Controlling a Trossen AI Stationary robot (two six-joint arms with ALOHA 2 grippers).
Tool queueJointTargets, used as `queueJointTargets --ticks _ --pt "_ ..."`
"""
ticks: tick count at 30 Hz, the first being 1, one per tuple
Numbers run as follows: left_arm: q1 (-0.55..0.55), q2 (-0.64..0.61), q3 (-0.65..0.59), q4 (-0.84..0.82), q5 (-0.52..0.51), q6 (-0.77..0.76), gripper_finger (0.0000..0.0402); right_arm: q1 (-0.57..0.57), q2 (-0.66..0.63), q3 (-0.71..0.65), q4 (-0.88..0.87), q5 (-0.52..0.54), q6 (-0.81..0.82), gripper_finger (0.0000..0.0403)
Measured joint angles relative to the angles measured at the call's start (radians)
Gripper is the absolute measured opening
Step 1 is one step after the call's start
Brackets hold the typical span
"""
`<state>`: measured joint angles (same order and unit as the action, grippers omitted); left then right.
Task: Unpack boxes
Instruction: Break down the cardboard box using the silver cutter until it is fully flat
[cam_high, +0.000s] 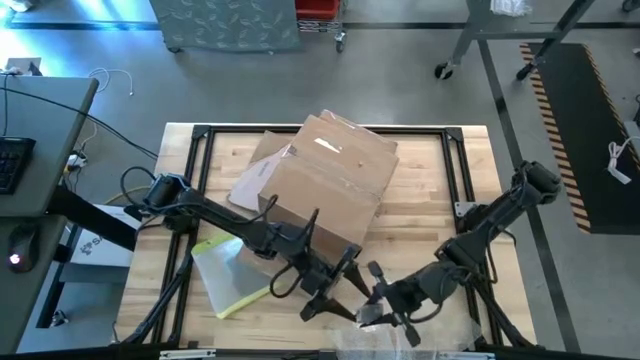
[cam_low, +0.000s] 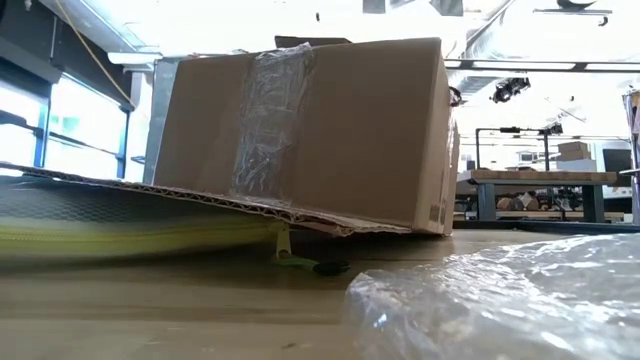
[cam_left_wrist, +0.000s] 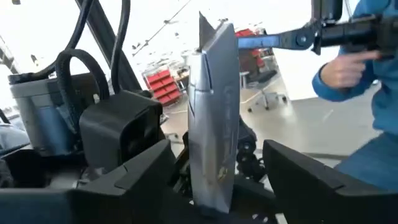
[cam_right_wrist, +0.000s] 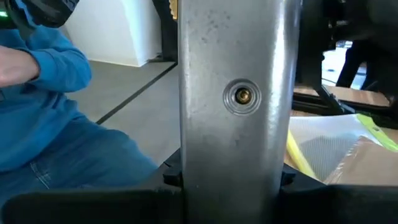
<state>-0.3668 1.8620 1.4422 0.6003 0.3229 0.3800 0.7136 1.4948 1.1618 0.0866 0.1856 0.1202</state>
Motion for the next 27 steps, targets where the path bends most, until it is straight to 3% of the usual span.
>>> queueJointTargets --ticks 5,9,13,23,27 --pt "0.002 -0.001 0.004 0.004 0.07 -0.089 0.0241 0.001 0.0 0.0 -0.002 -0.103 0.063 0.0076" --pt "0.003 -0.001 0.004 0.005 0.063 -0.116 0.0241 -0.003 -0.001 0.0 -0.032 -0.118 0.111 0.0076" --pt "0.003 -0.001 0.004 -0.012 0.057 -0.116 0.0241 -0.02 -0.001 0.0 -0.088 -0.244 0.201 0.0076" --pt "-0.01 -0.001 0.004 -0.012 0.048 -0.057 0.0241 -0.034 -0.001 0.0 -0.088 -0.249 0.173 0.0076" --pt "-0.018 -0.001 0.004 0.0 0.055 -0.08 0.0241 -0.036 -0.002 0.0 -0.086 -0.308 0.169 0.0076"
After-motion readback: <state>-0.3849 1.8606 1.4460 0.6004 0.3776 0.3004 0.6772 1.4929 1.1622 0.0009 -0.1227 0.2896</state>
